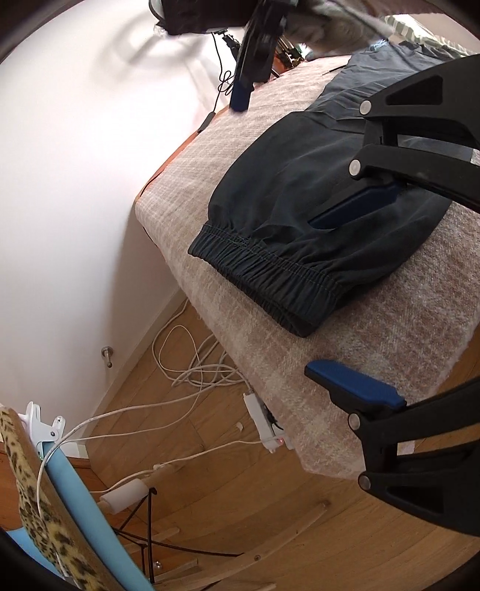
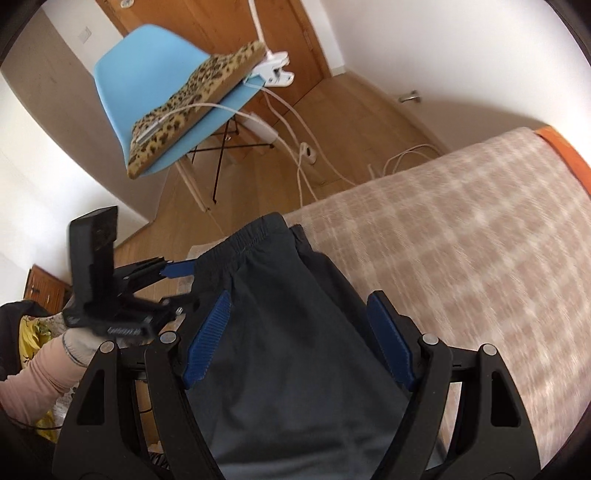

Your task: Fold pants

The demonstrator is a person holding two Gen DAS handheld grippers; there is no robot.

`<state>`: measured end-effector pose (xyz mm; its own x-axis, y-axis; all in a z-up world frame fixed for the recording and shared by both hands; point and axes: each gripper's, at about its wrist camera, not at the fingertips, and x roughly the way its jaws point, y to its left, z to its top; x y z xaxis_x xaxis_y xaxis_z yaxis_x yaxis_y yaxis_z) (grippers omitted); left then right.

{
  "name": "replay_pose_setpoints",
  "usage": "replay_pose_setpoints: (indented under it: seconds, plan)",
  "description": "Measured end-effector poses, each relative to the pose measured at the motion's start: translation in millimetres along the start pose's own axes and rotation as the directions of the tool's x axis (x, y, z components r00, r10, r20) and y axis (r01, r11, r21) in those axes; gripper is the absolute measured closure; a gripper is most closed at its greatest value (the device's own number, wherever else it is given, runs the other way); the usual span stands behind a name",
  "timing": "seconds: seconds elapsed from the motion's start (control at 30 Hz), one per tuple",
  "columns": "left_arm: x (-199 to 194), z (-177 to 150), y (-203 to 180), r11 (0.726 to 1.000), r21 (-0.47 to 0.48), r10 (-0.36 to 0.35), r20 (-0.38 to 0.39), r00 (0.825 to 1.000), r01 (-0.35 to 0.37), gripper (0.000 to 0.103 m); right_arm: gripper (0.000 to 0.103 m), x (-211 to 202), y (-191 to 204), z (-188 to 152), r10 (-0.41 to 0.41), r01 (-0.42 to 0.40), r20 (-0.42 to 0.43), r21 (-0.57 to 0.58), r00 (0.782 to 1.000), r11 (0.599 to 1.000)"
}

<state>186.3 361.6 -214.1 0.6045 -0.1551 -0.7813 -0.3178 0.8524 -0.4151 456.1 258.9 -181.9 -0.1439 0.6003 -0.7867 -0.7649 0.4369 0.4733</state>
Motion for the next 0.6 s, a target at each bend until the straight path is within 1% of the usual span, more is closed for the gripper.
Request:
replay_pose_setpoints:
  seconds: [0.03, 0.07, 0.17, 0.27, 0.3, 0.33, 0.37, 0.4, 0.43, 0.47, 0.5, 0.6]
  plan:
    - [0, 0, 1, 1.000, 0.001, -0.006, 0.003, 1.000, 0.006, 0.031, 0.024, 10, -1, 5, 0.006, -0.006, -0.006, -0.001, 1.000, 1.000]
    - [-1, 0, 2, 1.000, -0.001, -0.008, 0.008, 1.000, 0.008, 0.033, 0.024, 22, -2, 10, 0.013, -0.013, -0.016, 0.002, 1.000, 1.000]
    - [-1, -1, 4, 1.000, 0.010, -0.015, 0.020, 1.000, 0.015, 0.034, 0.024, 50, -5, 20, 0.037, -0.037, -0.053, 0.003, 0.998, 0.999]
    - [-1, -2, 2, 0.999, 0.035, -0.010, 0.021, 1.000, 0.009, 0.034, 0.023, 69, -4, 25, 0.041, -0.041, -0.074, -0.009, 0.996, 0.999]
    - [-1, -2, 1, 0.999, 0.042, -0.008, 0.021, 1.000, 0.007, 0.034, 0.028, 71, -2, 27, 0.043, -0.044, -0.059, -0.019, 0.997, 0.999]
    - [0, -2, 1, 0.999, 0.049, -0.008, 0.022, 1.000, 0.007, 0.034, 0.035, 73, 0, 28, 0.066, -0.067, -0.063, -0.013, 0.996, 0.998]
    - [0, -2, 0, 0.998, 0.055, -0.007, 0.022, 1.000, 0.006, 0.034, 0.056, 75, 1, 27, 0.109, -0.109, -0.079, -0.003, 0.991, 0.994]
    - [1, -2, 0, 0.998, 0.062, -0.006, 0.024, 1.000, 0.004, 0.034, 0.064, 76, 3, 24, 0.107, -0.108, -0.084, -0.013, 0.991, 0.994]
    - [1, -2, 0, 0.998, 0.064, -0.006, 0.026, 1.000, 0.004, 0.034, 0.066, 75, 10, 19, 0.083, -0.088, -0.081, -0.056, 0.993, 0.995]
    - [1, -1, 0, 0.998, 0.065, -0.009, 0.028, 1.000, 0.007, 0.034, 0.077, 74, 16, 16, 0.073, -0.079, -0.077, -0.081, 0.994, 0.994]
    - [2, -1, 0, 0.998, 0.065, -0.012, 0.029, 1.000, 0.010, 0.034, 0.083, 69, 21, 12, 0.077, -0.084, -0.069, -0.105, 0.995, 0.991]
    - [2, 1, 0, 0.998, 0.061, -0.035, 0.031, 0.999, 0.033, 0.034, 0.086, 45, 30, 3, 0.096, -0.094, 0.011, -0.142, 0.995, 0.985]
